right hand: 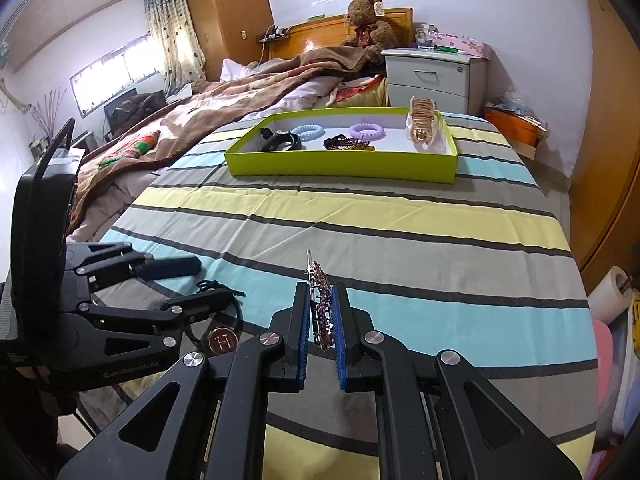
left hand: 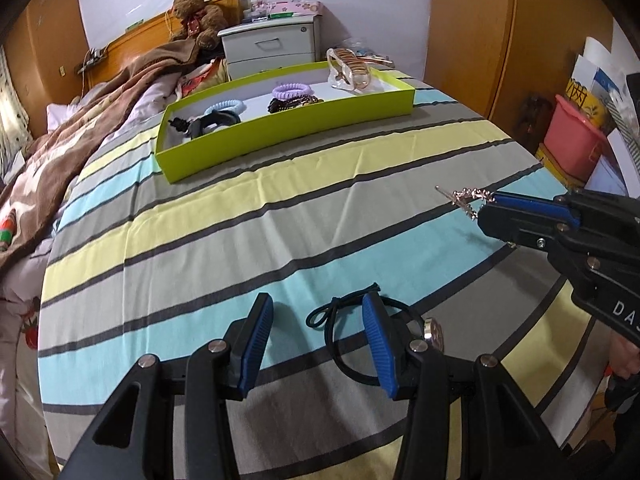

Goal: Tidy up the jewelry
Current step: 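Grasp the black cord with round pendant with the left tool, then carry the pink hair clip and black cord over the green box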

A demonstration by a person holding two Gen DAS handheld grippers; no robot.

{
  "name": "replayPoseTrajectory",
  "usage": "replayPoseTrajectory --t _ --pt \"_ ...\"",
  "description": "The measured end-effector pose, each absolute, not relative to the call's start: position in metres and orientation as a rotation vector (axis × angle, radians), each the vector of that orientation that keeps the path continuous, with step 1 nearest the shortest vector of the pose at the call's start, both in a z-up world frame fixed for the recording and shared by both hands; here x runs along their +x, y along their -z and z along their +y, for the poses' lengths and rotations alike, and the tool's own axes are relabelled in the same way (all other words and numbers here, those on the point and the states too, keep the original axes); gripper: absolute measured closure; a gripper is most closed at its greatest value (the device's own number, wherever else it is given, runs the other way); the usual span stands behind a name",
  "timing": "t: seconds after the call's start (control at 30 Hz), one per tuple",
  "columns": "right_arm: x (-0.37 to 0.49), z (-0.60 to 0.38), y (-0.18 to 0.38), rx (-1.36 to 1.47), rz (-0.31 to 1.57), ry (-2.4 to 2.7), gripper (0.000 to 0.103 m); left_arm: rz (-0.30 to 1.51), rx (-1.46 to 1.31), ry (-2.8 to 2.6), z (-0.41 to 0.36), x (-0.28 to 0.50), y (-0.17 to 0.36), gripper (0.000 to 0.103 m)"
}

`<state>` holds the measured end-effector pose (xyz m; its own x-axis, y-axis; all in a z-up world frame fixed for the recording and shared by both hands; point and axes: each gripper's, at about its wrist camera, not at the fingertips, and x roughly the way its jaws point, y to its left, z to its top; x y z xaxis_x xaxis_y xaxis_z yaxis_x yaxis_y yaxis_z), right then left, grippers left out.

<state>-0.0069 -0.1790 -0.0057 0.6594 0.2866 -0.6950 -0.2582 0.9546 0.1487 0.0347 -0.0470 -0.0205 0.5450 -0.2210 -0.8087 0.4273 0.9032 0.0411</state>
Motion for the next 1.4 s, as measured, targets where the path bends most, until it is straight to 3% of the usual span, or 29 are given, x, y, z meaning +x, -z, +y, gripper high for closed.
replayPoseTrajectory --t 0.1,0.37,1.4 --pt "-0.007 -0.179 0.006 0.039 0.793 -0.309 0.092 0.919 0.235 0.427 -0.05 0.033 0.02 0.077" --pt "-0.008 -0.181 0.006 0.041 0.795 -0.303 0.092 0.91 0.226 0.421 -0.05 0.034 0.019 0.098" --pt "0.0 -0.183 -0.024 0.034 0.736 -0.283 0.092 0.805 0.042 0.388 -0.012 0.061 -0.033 0.099"
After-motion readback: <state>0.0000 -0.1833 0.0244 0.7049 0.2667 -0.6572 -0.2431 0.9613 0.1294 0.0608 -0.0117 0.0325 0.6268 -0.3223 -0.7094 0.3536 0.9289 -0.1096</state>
